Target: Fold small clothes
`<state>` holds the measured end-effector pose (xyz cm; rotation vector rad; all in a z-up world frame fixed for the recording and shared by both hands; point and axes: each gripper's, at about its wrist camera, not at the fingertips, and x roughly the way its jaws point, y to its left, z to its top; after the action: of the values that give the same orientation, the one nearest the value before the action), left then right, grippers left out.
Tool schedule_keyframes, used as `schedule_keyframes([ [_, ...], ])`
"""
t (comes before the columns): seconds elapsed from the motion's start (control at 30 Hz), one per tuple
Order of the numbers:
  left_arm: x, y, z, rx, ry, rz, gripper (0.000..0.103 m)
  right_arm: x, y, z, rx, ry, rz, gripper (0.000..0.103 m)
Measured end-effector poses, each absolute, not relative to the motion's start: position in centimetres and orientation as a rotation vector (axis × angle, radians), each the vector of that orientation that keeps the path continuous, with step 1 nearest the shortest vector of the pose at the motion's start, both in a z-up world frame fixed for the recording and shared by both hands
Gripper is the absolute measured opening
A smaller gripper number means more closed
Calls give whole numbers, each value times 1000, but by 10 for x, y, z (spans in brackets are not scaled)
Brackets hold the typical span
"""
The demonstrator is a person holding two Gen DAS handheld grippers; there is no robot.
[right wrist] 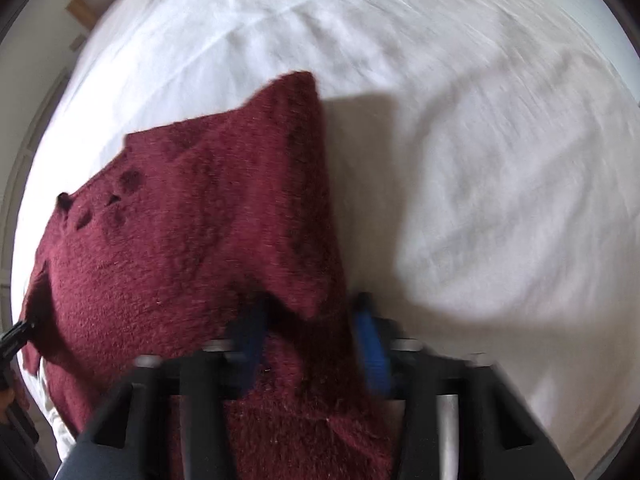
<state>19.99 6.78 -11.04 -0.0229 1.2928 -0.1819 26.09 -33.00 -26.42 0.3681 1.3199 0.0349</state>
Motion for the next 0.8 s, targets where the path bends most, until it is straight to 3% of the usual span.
schedule_keyframes([
  [0.23,199,63,-111,-15,1280,-198,18,244,-326,-238,260,1267,-13,15],
  [0.43,195,67,-131,47,1292,-157,20,245,-321,-257,239,1308,-42,16],
  [0.5,194,71,-135,62,1284,-139,27,245,-321,-256,250,1303,-43,17],
  [0.63,191,82,-129,72,1283,-106,37,240,-320,-249,226,1287,-32,27],
  [0.7,191,87,-126,95,1292,-82,37,232,-317,-237,202,1278,-40,32],
  [0.8,190,98,-118,136,1282,-18,44,218,-304,-212,143,1245,-58,53],
])
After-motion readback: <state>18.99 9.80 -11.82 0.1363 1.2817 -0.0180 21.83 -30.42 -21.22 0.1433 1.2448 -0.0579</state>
